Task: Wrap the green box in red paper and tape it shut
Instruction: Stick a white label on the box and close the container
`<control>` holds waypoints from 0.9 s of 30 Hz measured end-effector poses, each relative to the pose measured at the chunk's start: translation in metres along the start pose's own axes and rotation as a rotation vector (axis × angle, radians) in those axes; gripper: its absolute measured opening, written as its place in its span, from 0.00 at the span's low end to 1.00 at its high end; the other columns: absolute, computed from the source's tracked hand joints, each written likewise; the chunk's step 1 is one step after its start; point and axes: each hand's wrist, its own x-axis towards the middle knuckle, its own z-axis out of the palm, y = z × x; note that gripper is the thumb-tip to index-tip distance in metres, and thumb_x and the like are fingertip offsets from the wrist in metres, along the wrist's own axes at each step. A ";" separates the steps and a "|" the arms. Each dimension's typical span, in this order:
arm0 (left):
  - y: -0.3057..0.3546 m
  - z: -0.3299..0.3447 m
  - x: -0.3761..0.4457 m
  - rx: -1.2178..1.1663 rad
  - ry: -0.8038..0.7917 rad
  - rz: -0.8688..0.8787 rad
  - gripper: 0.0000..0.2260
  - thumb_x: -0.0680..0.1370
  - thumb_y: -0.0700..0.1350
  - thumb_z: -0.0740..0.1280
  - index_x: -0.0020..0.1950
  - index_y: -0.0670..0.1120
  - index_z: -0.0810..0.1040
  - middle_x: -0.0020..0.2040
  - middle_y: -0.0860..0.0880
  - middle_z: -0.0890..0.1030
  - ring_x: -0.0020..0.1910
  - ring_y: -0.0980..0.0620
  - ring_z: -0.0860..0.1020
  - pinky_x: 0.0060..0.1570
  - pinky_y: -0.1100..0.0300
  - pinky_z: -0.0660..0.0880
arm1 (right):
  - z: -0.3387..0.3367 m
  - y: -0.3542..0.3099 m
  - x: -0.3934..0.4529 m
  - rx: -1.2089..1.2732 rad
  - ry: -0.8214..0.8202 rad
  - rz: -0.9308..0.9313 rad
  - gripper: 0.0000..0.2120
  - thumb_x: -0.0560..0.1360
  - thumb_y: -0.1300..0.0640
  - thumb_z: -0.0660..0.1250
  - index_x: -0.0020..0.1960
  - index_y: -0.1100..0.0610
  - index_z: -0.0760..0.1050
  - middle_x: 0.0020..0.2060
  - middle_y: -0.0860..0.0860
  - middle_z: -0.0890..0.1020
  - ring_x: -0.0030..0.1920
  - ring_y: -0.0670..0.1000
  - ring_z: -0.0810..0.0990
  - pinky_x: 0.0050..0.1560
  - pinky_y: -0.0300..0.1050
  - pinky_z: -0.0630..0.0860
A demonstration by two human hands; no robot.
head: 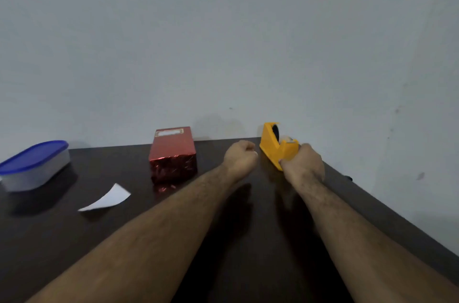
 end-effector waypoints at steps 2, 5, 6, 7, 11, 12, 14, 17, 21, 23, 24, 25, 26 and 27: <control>-0.002 -0.030 -0.028 0.141 0.047 0.078 0.14 0.81 0.42 0.69 0.66 0.44 0.83 0.60 0.47 0.86 0.61 0.48 0.83 0.66 0.55 0.77 | -0.004 -0.020 -0.020 0.025 0.033 -0.058 0.24 0.72 0.52 0.77 0.63 0.59 0.75 0.61 0.61 0.82 0.66 0.64 0.79 0.67 0.57 0.76; -0.018 -0.087 -0.084 0.490 0.189 0.192 0.11 0.80 0.45 0.68 0.60 0.47 0.84 0.55 0.48 0.87 0.56 0.46 0.84 0.61 0.53 0.79 | -0.001 -0.058 -0.068 -0.035 -0.013 -0.208 0.25 0.75 0.50 0.77 0.67 0.59 0.74 0.60 0.60 0.83 0.65 0.64 0.79 0.69 0.56 0.74; -0.021 -0.101 -0.093 0.609 0.251 0.214 0.10 0.80 0.46 0.67 0.59 0.48 0.84 0.54 0.47 0.87 0.56 0.44 0.83 0.59 0.52 0.80 | -0.003 -0.067 -0.078 -0.060 -0.023 -0.256 0.25 0.76 0.50 0.76 0.68 0.59 0.74 0.59 0.59 0.83 0.64 0.63 0.79 0.69 0.56 0.74; -0.030 -0.125 -0.114 0.747 0.319 0.179 0.10 0.80 0.47 0.66 0.58 0.48 0.83 0.55 0.46 0.86 0.57 0.43 0.81 0.58 0.50 0.79 | 0.001 -0.081 -0.100 -0.063 -0.045 -0.315 0.25 0.77 0.50 0.75 0.69 0.58 0.74 0.58 0.58 0.84 0.63 0.62 0.80 0.70 0.57 0.74; -0.075 -0.185 -0.149 1.008 0.311 -0.180 0.17 0.82 0.52 0.64 0.68 0.48 0.77 0.68 0.46 0.78 0.67 0.42 0.75 0.65 0.46 0.74 | 0.005 -0.114 -0.157 -0.081 -0.144 -0.445 0.26 0.79 0.51 0.73 0.74 0.55 0.72 0.59 0.56 0.84 0.66 0.60 0.79 0.78 0.56 0.66; -0.088 -0.194 -0.152 1.005 0.238 -0.266 0.17 0.82 0.54 0.62 0.69 0.50 0.77 0.68 0.46 0.78 0.67 0.41 0.76 0.65 0.46 0.75 | 0.005 -0.119 -0.168 -0.101 -0.173 -0.459 0.26 0.79 0.50 0.73 0.74 0.54 0.72 0.61 0.55 0.84 0.68 0.59 0.78 0.79 0.55 0.65; -0.103 -0.207 -0.159 0.966 0.118 -0.346 0.16 0.83 0.53 0.59 0.65 0.50 0.80 0.65 0.45 0.82 0.63 0.41 0.80 0.63 0.48 0.78 | 0.003 -0.127 -0.183 -0.133 -0.196 -0.483 0.25 0.79 0.50 0.73 0.73 0.53 0.72 0.63 0.54 0.83 0.69 0.58 0.77 0.79 0.54 0.65; -0.097 -0.208 -0.166 0.989 0.095 -0.278 0.12 0.83 0.43 0.62 0.61 0.47 0.84 0.60 0.43 0.84 0.59 0.42 0.83 0.59 0.51 0.79 | 0.005 -0.129 -0.196 -0.111 -0.250 -0.490 0.24 0.79 0.50 0.74 0.72 0.52 0.73 0.64 0.52 0.83 0.68 0.56 0.78 0.75 0.51 0.71; -0.079 -0.204 -0.174 1.046 0.070 -0.189 0.10 0.84 0.41 0.64 0.62 0.43 0.83 0.61 0.42 0.84 0.60 0.41 0.83 0.58 0.50 0.78 | 0.001 -0.123 -0.196 -0.024 -0.358 -0.473 0.25 0.76 0.49 0.77 0.71 0.50 0.77 0.64 0.50 0.82 0.65 0.53 0.81 0.63 0.45 0.77; -0.071 -0.202 -0.172 0.977 0.094 -0.157 0.08 0.82 0.41 0.67 0.57 0.44 0.85 0.58 0.42 0.86 0.57 0.42 0.84 0.56 0.51 0.79 | -0.001 -0.117 -0.189 0.016 -0.381 -0.462 0.23 0.76 0.51 0.77 0.69 0.50 0.79 0.63 0.49 0.83 0.63 0.51 0.82 0.63 0.43 0.78; -0.067 -0.200 -0.169 0.887 0.133 -0.134 0.06 0.81 0.41 0.69 0.52 0.46 0.86 0.54 0.44 0.87 0.53 0.45 0.85 0.53 0.53 0.80 | 0.000 -0.114 -0.186 0.060 -0.402 -0.456 0.23 0.75 0.52 0.77 0.69 0.51 0.80 0.63 0.48 0.84 0.63 0.49 0.82 0.63 0.43 0.78; -0.061 -0.195 -0.164 0.734 0.186 -0.118 0.06 0.80 0.41 0.70 0.48 0.48 0.87 0.47 0.47 0.88 0.48 0.49 0.86 0.49 0.56 0.81 | 0.000 -0.110 -0.180 0.118 -0.429 -0.461 0.24 0.75 0.55 0.78 0.69 0.52 0.80 0.63 0.49 0.84 0.63 0.48 0.83 0.64 0.42 0.79; -0.052 -0.189 -0.155 0.544 0.238 -0.085 0.06 0.78 0.40 0.72 0.45 0.48 0.88 0.42 0.50 0.88 0.44 0.53 0.86 0.47 0.57 0.82 | -0.001 -0.108 -0.172 0.189 -0.465 -0.471 0.25 0.74 0.58 0.79 0.70 0.53 0.80 0.63 0.50 0.85 0.63 0.46 0.83 0.65 0.40 0.78; -0.044 -0.182 -0.151 0.335 0.279 -0.059 0.06 0.76 0.39 0.74 0.45 0.48 0.89 0.39 0.51 0.88 0.43 0.54 0.86 0.47 0.57 0.83 | -0.002 -0.106 -0.170 0.268 -0.515 -0.484 0.26 0.74 0.61 0.79 0.71 0.54 0.80 0.62 0.50 0.85 0.61 0.44 0.83 0.64 0.39 0.78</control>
